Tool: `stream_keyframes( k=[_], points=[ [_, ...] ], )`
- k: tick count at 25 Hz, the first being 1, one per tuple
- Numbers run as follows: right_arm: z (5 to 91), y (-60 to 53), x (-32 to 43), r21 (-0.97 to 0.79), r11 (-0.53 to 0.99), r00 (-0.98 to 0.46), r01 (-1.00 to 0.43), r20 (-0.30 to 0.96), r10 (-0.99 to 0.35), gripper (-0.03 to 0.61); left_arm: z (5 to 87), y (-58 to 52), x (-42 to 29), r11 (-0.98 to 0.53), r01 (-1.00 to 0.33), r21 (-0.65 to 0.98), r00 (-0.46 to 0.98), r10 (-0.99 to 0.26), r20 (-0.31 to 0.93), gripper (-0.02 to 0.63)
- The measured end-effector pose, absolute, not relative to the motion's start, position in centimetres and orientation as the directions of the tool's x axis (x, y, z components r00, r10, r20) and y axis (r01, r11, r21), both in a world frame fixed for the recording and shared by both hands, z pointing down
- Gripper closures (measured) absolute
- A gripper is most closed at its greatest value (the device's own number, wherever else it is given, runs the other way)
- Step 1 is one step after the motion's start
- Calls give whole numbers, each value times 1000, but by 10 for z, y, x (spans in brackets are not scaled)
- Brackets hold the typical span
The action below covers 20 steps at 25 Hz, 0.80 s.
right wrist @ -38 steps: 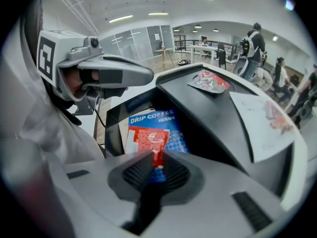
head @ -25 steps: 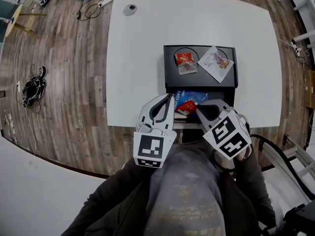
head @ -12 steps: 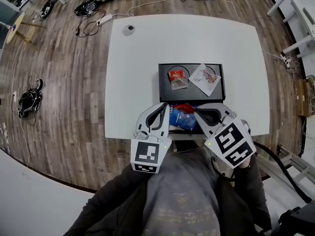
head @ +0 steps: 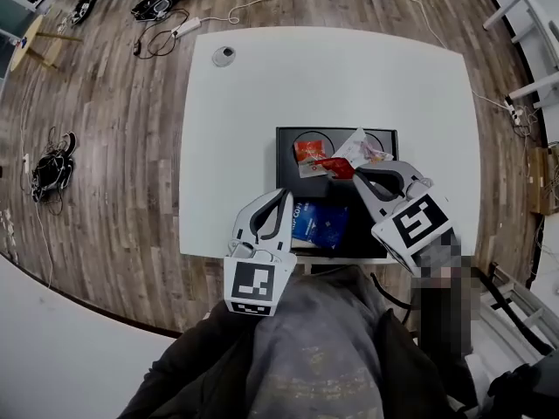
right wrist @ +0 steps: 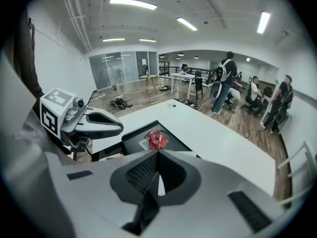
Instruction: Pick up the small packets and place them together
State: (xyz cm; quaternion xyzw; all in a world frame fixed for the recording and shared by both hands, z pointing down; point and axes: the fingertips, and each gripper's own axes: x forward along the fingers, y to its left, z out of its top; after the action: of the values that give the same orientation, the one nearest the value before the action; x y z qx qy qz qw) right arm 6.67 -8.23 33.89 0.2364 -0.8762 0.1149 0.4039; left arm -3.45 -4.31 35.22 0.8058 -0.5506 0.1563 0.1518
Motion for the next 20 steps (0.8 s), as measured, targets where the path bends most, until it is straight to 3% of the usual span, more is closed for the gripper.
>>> stream_keyframes(
  k=[12, 20],
  points=[
    [364, -104, 73, 93, 839, -474, -536, 789, -390, 574, 368, -48, -33, -335, -939, 81, 334, -828, 451, 611],
    [356, -107, 71, 162, 819, -450, -551, 769, -454, 528, 366, -41, -43, -321, -945, 70, 317, -833, 453, 611]
  ],
)
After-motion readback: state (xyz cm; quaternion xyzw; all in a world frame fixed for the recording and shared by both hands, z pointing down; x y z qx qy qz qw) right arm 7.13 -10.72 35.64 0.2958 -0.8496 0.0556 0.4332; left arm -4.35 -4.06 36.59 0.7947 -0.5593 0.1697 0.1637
